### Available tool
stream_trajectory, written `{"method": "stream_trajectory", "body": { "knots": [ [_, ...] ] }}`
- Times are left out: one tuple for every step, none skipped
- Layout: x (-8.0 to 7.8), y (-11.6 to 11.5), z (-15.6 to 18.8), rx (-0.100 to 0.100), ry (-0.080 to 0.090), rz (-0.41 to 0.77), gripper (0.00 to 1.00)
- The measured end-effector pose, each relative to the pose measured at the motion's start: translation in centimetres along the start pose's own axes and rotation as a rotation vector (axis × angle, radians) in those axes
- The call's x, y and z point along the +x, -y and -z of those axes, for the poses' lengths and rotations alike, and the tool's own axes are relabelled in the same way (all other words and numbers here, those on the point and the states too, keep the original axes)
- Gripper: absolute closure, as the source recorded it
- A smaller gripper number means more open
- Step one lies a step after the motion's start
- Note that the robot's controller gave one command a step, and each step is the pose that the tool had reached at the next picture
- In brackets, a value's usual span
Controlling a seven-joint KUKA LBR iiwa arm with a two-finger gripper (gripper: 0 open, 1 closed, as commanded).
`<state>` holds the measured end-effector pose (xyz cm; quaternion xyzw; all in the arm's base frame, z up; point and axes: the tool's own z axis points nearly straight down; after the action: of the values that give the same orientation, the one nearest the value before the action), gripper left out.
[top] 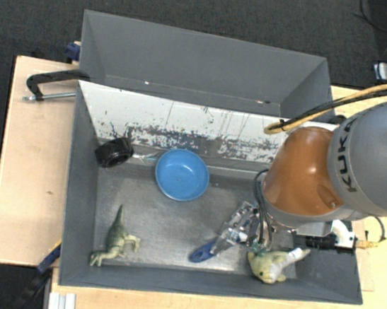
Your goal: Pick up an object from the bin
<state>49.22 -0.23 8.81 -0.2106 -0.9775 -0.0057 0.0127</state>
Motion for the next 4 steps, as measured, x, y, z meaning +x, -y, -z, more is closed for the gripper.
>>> {"method": "stream_trajectory", "body": {
  "knots": [
    [-1.1,1.8,17.9,-0.001,0.041,-0.075,1.0],
    [-0.9,1.9,17.5,0.003,0.032,-0.074,0.0],
    [-4.3,3.9,0.4,0.008,0.021,-0.009,0.0],
    [-4.4,3.7,0.9,0.004,0.028,-0.008,1.0]
  ]
}}
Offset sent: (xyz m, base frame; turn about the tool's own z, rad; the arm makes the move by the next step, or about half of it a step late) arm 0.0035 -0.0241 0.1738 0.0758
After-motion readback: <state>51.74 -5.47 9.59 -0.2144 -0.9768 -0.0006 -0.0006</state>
